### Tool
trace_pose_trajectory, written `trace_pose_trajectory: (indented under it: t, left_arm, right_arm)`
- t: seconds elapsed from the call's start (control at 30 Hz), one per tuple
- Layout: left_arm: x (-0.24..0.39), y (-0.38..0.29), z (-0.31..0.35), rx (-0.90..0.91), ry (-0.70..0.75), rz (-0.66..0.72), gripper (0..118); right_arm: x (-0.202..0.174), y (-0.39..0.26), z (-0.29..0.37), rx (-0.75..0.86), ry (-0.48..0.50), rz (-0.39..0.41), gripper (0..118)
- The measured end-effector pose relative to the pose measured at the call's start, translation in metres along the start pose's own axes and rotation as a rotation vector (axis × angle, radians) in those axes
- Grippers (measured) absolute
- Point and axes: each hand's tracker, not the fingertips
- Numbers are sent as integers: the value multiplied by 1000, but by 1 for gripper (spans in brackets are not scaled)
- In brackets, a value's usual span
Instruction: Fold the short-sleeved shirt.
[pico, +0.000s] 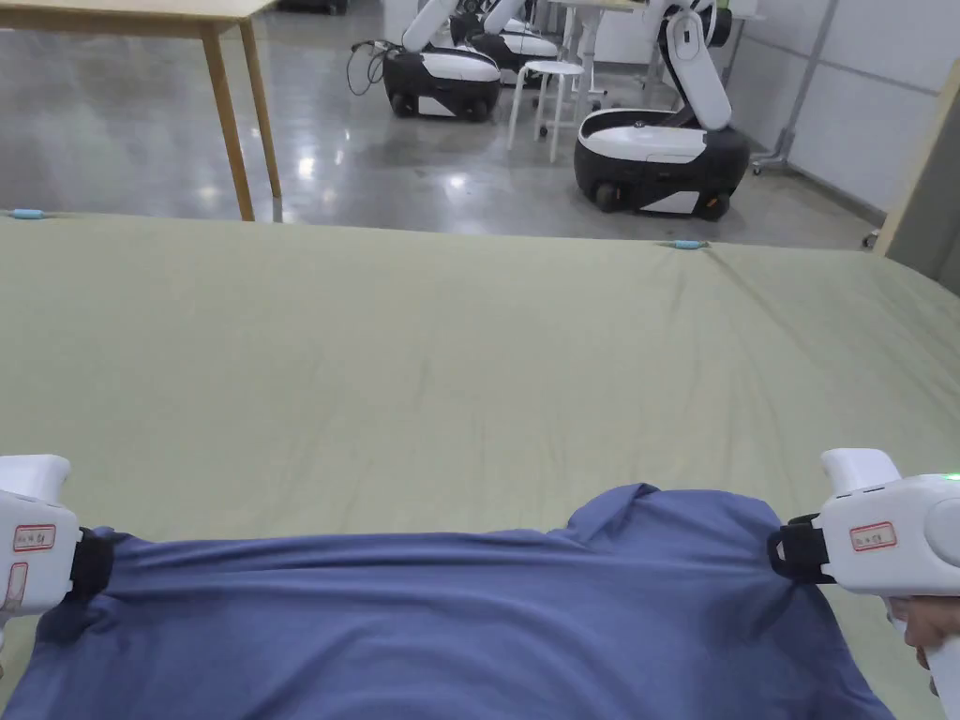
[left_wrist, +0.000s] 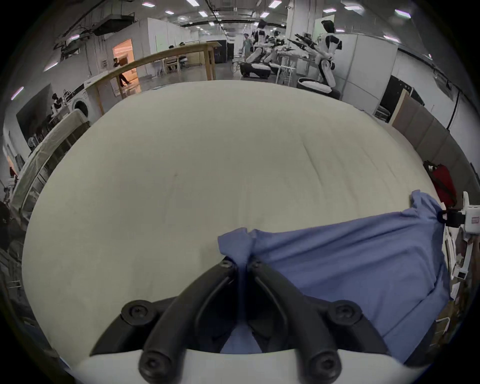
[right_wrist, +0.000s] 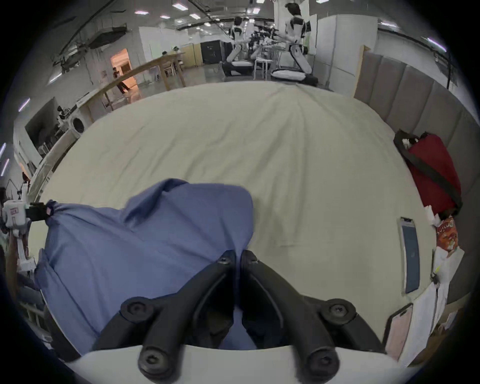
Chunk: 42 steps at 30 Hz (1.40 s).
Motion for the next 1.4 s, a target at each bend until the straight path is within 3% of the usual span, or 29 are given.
trace_pose_trajectory:
  t: [0.23, 0.53, 0.87, 1.13, 1.17, 1.2, 1.23, 1.27, 1.3, 1.4]
  left_arm:
    - [-16, -29, 74, 69, -61, -8, 4]
    - [-29, -107, 157, 138, -123, -11, 4]
    - [-38, -183, 184, 126, -148, 2, 4]
    - [-42, -202, 160, 68, -156, 28, 4]
    - [-41, -203, 160, 72, -160, 32, 7]
    - [-40, -202, 161, 75, -163, 31, 19]
    - [-40, -202, 162, 79, -155, 30, 64]
    - [-39, -202, 161, 83, -130, 30, 104]
    - [-38, -203, 162, 90, -120, 32, 118]
    - [-37, -200, 177, 169, -80, 64, 112]
  right_arm:
    - [-11, -24, 95, 115, 41, 1, 5]
    - [-9, -117, 174, 158, 96, -20, 5]
    - [-4, -208, 195, 144, 119, -119, 5]
    - [-6, -226, 174, 87, 117, -129, 5]
    - [-5, -225, 173, 91, 118, -129, 9]
    - [-5, -224, 174, 98, 115, -137, 28]
    - [-6, -222, 174, 108, 99, -143, 84]
    - [-6, -222, 173, 111, 92, -141, 118]
    - [-7, -220, 173, 113, 96, -139, 117]
    - [-13, -220, 173, 173, 56, -123, 115]
